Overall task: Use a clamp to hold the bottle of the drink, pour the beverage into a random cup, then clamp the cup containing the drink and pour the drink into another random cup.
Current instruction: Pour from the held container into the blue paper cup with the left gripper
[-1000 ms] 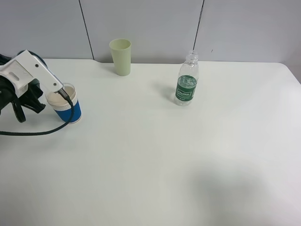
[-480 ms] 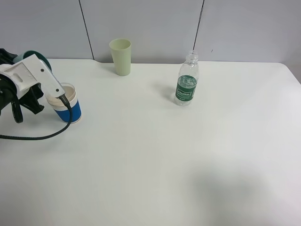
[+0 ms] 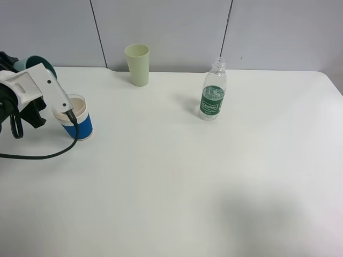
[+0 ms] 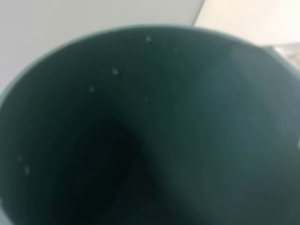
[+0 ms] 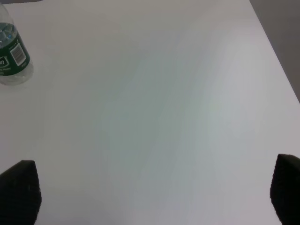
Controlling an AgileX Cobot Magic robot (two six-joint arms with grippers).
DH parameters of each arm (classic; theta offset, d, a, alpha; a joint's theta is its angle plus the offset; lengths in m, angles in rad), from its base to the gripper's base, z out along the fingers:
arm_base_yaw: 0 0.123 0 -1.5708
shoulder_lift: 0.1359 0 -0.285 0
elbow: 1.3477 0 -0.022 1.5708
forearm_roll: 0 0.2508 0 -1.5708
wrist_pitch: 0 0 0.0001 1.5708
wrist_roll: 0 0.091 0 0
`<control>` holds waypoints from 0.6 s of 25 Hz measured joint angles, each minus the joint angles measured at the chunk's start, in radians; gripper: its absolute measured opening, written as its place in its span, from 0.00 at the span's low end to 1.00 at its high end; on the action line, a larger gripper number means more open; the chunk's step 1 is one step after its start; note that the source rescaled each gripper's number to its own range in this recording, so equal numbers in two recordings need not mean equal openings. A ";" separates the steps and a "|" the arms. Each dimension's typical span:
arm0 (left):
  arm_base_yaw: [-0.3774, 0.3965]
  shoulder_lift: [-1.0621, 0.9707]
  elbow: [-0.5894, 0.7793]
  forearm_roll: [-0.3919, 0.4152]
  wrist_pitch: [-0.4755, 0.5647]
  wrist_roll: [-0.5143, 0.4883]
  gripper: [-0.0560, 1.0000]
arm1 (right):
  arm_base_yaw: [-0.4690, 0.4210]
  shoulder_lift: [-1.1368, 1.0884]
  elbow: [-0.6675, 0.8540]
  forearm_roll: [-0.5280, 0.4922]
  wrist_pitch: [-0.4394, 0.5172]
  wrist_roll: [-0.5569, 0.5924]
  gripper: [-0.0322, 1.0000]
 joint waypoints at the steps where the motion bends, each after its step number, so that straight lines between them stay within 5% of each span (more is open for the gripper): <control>1: 0.000 0.000 0.000 0.000 0.000 0.000 0.07 | 0.000 0.000 0.000 0.000 0.000 0.000 1.00; 15: 0.000 0.000 0.000 -0.015 0.000 0.023 0.07 | 0.000 0.000 0.000 0.000 0.000 0.000 1.00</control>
